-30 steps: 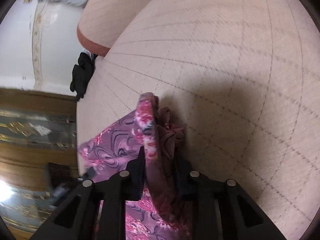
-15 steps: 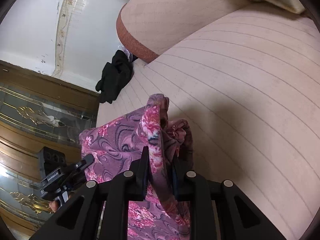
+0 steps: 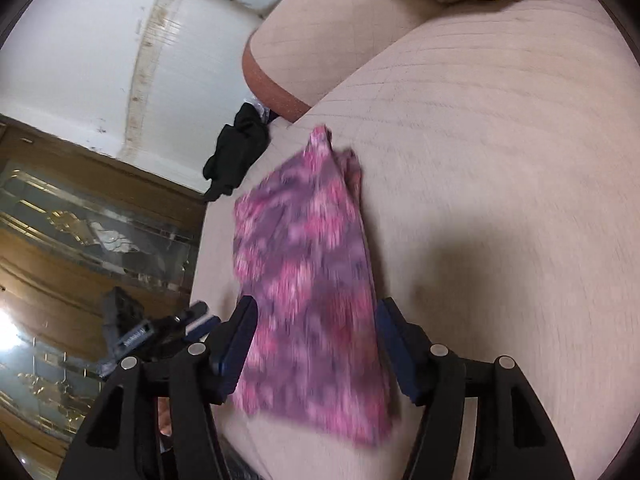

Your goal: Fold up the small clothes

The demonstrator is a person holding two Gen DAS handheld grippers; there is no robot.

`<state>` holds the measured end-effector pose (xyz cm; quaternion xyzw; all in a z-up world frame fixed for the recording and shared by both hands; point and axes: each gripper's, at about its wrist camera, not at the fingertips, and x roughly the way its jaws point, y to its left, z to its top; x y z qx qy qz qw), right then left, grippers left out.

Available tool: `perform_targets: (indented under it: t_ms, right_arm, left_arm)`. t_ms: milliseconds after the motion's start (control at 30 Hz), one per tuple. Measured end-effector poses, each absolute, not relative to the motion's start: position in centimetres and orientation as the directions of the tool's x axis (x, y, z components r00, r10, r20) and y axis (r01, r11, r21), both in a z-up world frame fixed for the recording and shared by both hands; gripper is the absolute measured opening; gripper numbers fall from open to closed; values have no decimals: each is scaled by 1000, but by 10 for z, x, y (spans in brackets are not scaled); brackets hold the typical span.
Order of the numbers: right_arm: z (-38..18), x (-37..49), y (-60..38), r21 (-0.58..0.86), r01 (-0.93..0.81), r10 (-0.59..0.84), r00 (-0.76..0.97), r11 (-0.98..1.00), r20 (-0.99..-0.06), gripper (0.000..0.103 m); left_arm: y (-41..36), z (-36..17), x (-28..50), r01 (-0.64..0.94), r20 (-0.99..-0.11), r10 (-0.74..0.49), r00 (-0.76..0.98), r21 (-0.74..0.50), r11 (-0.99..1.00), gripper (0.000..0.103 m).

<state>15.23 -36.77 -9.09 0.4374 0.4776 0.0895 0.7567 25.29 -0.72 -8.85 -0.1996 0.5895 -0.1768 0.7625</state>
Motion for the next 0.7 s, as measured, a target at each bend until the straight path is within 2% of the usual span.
perform_targets:
  t_ms: [133,200,300,400,567,633,700]
  right_arm:
    - [-104,124,-352,708,327,531,487,626,-694,66]
    - [-112,128,-347,704,333,539,467,627,-701,57]
    - [-123,135,-340,680,340,521,451,650,-724,50]
    - [-129,134,-339,686,338,531,447,645,-720,49]
    - [-132,133,-340,726,374,556,471,577,-685,47]
    - [-130,135,-335,713,367,550,460,597,-697,39]
    - [-127,137,-331,693,347,538,446,633,-715,19]
  left_arm:
    - [4,-101,213,-11,-865,-444,233,-458,889,64]
    - [6,-98,201,-13,-861,-441,254,-459,888,64]
    - [7,-95,187,-18,-875,-397,276,-418,908,64]
    - [6,-93,169,-14,-880,-370,299,-392,920,67]
    - [-12,-97,167,32,-854,-441,275,-450,892,68]
    - [-15,-98,173,25,-842,-458,285,-471,882,69]
    - [-22,-103,181,26,-835,-475,277,-488,873,69]
